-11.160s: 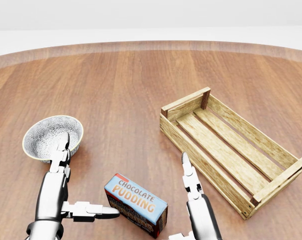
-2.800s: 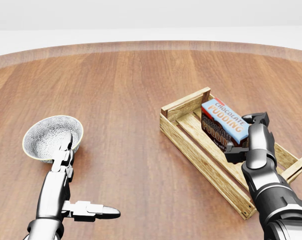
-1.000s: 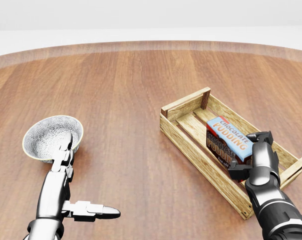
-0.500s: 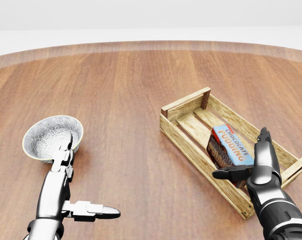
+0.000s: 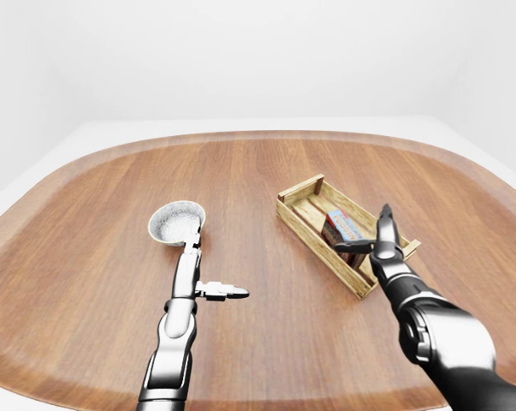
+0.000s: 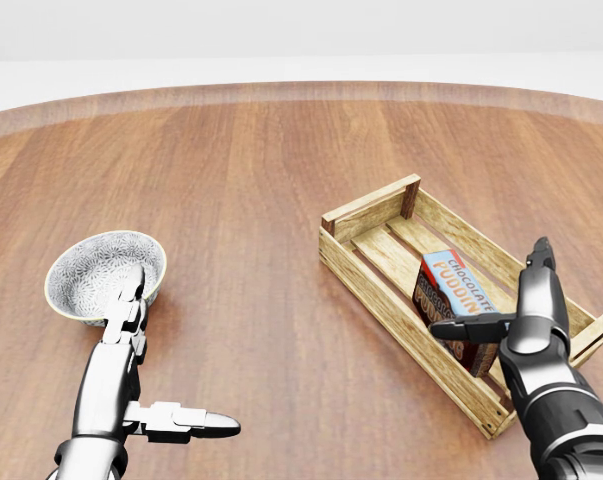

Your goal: Pick up the chocolate pudding and put it in the tray.

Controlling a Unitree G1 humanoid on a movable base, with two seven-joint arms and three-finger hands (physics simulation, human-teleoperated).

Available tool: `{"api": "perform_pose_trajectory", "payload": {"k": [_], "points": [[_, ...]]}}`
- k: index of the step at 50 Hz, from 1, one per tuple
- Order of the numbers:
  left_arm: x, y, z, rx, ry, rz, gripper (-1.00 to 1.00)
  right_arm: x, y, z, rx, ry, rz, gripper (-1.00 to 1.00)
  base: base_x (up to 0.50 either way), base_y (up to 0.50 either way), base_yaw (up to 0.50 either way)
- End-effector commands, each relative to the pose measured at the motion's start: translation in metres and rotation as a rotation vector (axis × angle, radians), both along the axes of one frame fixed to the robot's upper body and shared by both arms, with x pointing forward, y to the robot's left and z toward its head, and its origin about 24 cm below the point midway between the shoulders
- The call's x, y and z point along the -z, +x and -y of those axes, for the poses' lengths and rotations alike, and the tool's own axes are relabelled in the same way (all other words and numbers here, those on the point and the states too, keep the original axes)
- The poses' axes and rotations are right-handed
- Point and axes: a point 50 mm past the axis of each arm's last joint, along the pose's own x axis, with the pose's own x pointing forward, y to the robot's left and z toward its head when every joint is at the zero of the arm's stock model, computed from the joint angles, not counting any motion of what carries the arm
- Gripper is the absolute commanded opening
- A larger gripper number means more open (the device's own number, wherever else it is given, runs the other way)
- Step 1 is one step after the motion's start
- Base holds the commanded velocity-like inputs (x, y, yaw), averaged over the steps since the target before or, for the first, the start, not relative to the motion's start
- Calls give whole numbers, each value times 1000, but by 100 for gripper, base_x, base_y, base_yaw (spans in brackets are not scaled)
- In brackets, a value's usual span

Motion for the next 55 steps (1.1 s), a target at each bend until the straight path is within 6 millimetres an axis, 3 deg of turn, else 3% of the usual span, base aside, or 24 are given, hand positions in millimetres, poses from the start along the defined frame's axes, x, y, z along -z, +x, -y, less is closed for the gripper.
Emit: {"api": "perform_pose_trajectory", "payload": {"k": [1, 18, 25, 41, 48, 55], "points": [[-2, -1, -1, 21, -102, 2, 100, -24, 13, 3, 15, -12, 85, 100, 0, 0, 0], [-3, -1, -2, 14, -99, 4, 100, -55, 30, -1, -5, -19, 170, 100, 0, 0, 0], [-4, -1, -2, 13, -99, 5, 100, -77, 39, 2, -27, 15, 227, 100, 0, 0, 0], [-3, -1, -2, 13, -96, 4, 100, -142, 54, 17, -76, -61, 360, 100, 0, 0, 0], [-3, 0, -1, 14, -96, 3, 100, -190, 56, 31, -83, -48, 486, 100, 0, 0, 0], [-4, -1, -2, 12, -96, 5, 100, -216, 52, 41, -94, -72, 544, 100, 0, 0, 0]]}}
